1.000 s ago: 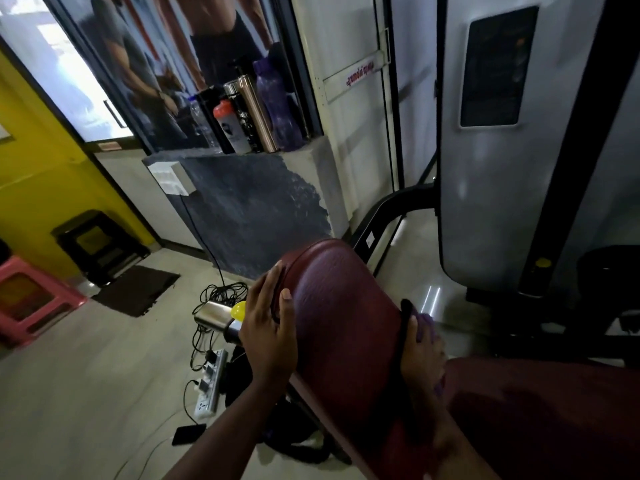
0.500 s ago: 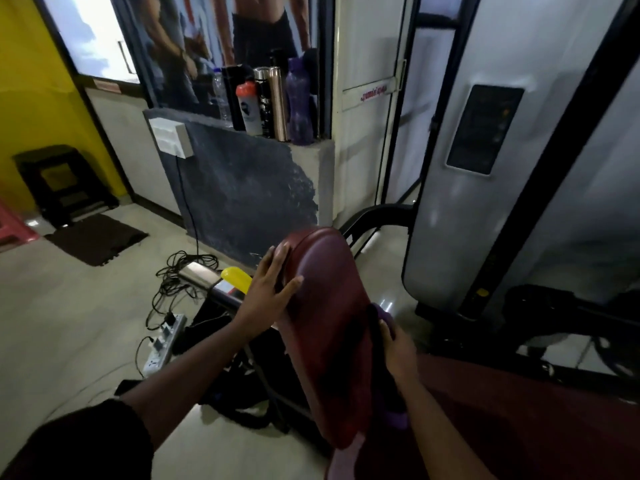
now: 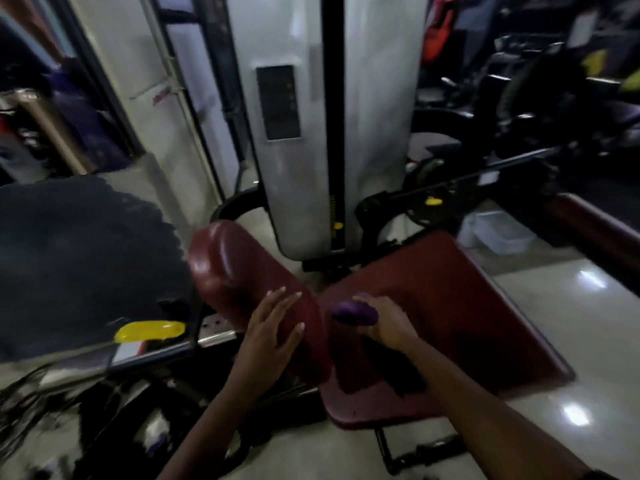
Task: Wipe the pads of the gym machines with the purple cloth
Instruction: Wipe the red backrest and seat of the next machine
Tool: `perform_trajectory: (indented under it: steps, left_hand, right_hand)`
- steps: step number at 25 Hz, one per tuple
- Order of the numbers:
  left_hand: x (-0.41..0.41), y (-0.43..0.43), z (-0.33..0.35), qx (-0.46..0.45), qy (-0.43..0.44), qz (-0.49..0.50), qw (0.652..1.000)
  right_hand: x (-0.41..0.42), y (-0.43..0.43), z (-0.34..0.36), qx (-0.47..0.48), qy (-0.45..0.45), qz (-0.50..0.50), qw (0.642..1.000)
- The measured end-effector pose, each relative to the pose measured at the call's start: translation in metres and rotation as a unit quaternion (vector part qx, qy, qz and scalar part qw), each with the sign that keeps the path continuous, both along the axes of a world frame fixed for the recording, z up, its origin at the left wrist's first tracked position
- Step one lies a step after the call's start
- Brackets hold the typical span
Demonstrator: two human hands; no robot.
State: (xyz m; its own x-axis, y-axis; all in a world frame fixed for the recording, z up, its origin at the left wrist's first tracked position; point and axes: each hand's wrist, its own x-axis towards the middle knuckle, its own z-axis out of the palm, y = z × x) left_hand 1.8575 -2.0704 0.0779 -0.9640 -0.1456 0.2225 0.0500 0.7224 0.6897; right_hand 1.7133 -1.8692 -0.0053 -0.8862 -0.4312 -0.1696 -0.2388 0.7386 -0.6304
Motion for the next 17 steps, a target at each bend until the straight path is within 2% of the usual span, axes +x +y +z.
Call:
perform_trajectory:
  steps: [1, 7, 13, 17]
  left_hand:
    - [-0.006, 0.010, -0.006, 0.006, -0.015, -0.032, 0.999]
    - [-0.064, 0.085, -0.061, 0.010, -0.138, -0.199, 0.970]
    - [-0.111, 0.174, -0.086, -0.021, -0.184, -0.275, 0.943]
    - [-0.124, 0.211, -0.099, 0.003, -0.208, -0.249, 0.946]
  right_hand:
    - [0.009, 0.017, 0.005, 0.022, 0.006, -0.015, 1.000]
    - [0.054, 0.127, 0.013, 0.017, 0.019, -0.179, 0.984]
    - [0.077, 0.215, 0.003, 0.036, 0.028, -0.281, 0.959]
    - [0.068, 0.243, -0.010, 0.032, 0.039, -0.252, 0.966]
